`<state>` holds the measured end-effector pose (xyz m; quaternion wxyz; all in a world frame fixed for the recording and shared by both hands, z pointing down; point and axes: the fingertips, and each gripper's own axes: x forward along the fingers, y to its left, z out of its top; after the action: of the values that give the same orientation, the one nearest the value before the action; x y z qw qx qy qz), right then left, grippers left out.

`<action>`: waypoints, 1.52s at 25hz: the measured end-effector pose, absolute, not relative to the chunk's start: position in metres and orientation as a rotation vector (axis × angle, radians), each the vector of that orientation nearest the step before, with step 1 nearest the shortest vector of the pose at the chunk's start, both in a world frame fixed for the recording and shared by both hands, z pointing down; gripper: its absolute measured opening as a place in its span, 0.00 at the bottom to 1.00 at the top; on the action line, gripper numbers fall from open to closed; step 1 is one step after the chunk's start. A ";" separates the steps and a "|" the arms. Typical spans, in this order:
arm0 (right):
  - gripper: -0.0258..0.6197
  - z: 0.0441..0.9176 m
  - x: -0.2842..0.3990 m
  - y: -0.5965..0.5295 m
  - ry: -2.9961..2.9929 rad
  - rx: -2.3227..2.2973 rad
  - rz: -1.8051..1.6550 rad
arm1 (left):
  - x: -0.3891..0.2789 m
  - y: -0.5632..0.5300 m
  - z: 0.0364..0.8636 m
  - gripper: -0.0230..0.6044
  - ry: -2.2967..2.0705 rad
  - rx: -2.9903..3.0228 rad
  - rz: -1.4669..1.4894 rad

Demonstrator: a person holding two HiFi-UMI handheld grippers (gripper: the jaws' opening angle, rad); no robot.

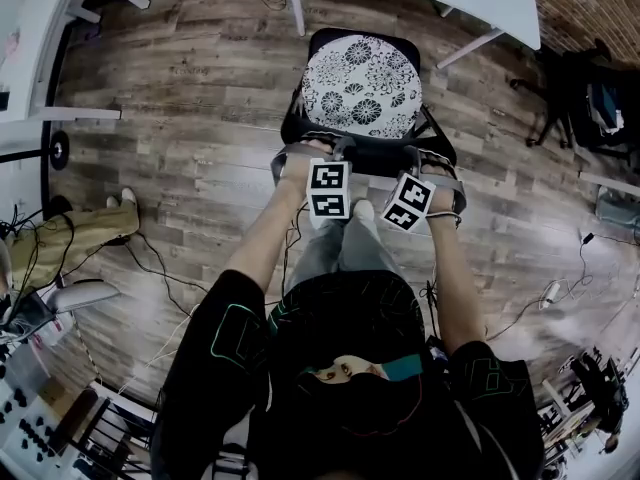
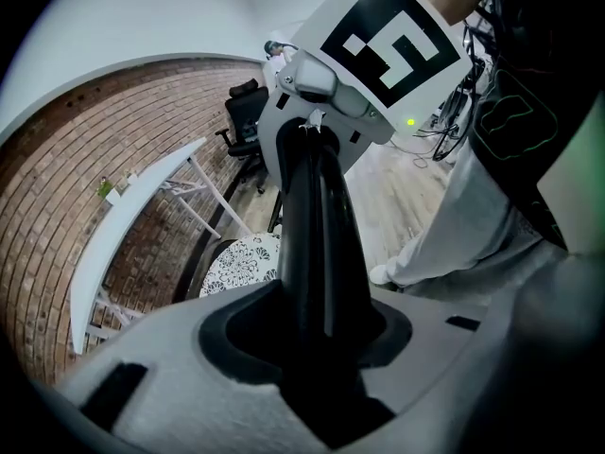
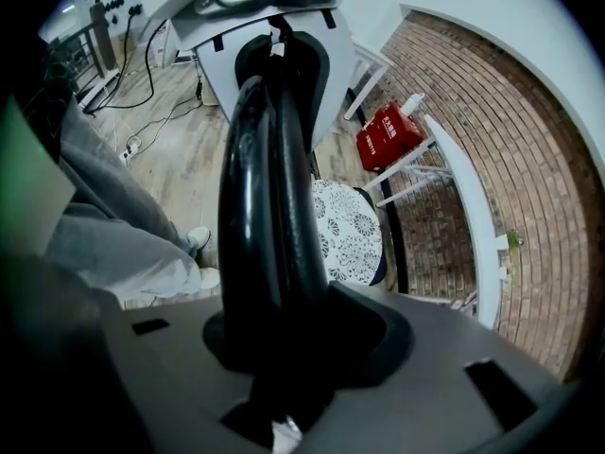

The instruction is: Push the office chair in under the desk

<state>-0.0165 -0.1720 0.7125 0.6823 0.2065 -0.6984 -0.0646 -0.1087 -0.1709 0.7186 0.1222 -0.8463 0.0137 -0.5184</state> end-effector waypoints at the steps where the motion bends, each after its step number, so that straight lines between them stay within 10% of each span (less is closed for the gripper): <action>1: 0.25 0.713 -0.016 -0.173 -1.566 0.465 -0.146 | -0.108 -0.172 0.719 0.29 0.037 -2.470 -1.513; 38: 0.27 0.712 -0.015 -0.271 -1.598 0.469 -0.094 | -0.104 -0.274 0.718 0.30 -0.024 -2.472 -1.508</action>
<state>-0.0145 -0.2710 0.7125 0.6718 0.2082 -0.7096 -0.0417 -0.1036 -0.2742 0.7180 0.1228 -0.8472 -0.0081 -0.5168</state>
